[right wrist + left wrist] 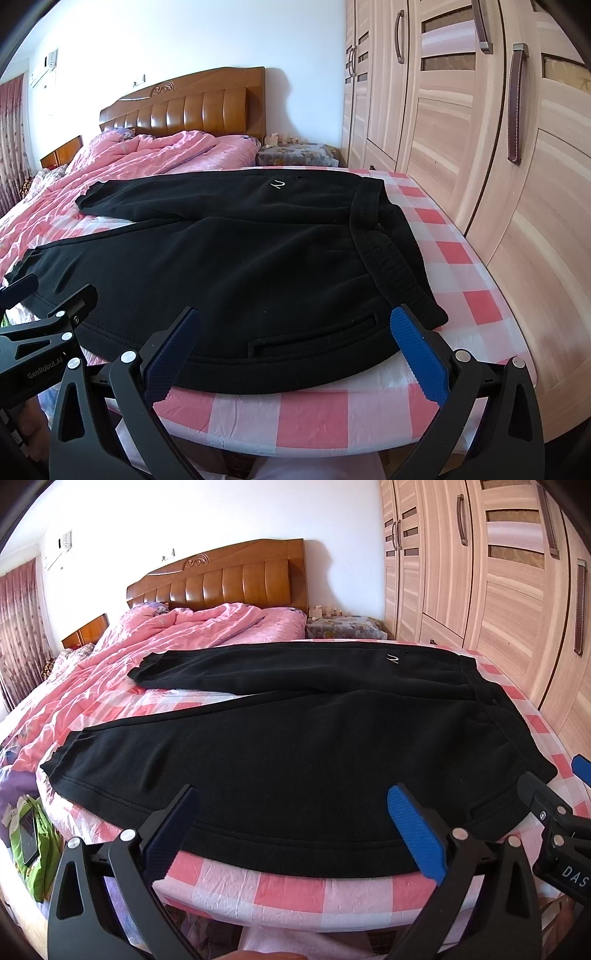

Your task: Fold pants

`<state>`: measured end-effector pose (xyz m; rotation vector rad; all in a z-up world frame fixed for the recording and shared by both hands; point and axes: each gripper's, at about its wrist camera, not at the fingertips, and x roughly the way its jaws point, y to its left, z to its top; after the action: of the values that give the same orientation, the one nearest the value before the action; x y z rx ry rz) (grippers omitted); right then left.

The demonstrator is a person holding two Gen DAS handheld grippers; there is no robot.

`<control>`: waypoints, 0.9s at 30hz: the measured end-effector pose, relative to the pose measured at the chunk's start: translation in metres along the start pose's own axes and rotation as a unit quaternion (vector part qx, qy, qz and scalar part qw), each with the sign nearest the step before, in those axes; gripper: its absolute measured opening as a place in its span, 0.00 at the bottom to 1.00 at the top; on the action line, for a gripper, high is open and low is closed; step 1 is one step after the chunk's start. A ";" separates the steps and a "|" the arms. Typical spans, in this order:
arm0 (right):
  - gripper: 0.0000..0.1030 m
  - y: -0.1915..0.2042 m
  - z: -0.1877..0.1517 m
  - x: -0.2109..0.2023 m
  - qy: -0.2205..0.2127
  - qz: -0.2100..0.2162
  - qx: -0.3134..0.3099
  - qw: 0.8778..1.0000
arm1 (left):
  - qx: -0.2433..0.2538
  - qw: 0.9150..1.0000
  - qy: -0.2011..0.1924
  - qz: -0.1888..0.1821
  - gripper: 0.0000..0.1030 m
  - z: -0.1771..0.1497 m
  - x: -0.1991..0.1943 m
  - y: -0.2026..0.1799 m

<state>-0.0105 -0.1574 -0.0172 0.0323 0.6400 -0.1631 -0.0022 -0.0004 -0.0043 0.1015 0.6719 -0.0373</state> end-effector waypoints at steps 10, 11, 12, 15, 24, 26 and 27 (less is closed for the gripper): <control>0.96 -0.003 -0.001 0.001 0.004 0.004 0.003 1.000 | 0.002 1.000 0.005 -0.001 0.99 0.000 0.002 -0.001; 0.96 -0.004 -0.001 0.002 0.004 0.004 0.003 1.000 | 0.002 1.000 0.006 -0.002 0.99 -0.001 0.002 0.000; 0.96 -0.004 -0.001 0.003 0.005 0.004 0.003 1.000 | 0.002 1.000 0.006 -0.002 0.99 -0.001 0.002 0.001; 0.96 -0.003 -0.001 0.003 0.005 0.005 0.003 1.000 | 0.002 1.000 0.007 -0.003 0.99 -0.002 0.002 0.001; 0.96 -0.003 -0.002 0.004 0.007 0.007 0.006 1.000 | 0.003 1.000 0.008 -0.004 0.99 -0.003 0.002 0.002; 0.96 -0.002 -0.003 0.004 0.009 0.008 0.007 1.000 | 0.003 1.000 0.008 -0.004 0.99 -0.003 0.002 0.002; 0.96 -0.004 -0.002 0.005 0.011 0.009 0.008 1.000 | 0.003 1.000 0.008 -0.004 0.99 -0.003 0.002 0.002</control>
<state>-0.0084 -0.1620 -0.0217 0.0547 0.6595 -0.1511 -0.0019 0.0014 -0.0078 0.1044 0.6886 -0.0452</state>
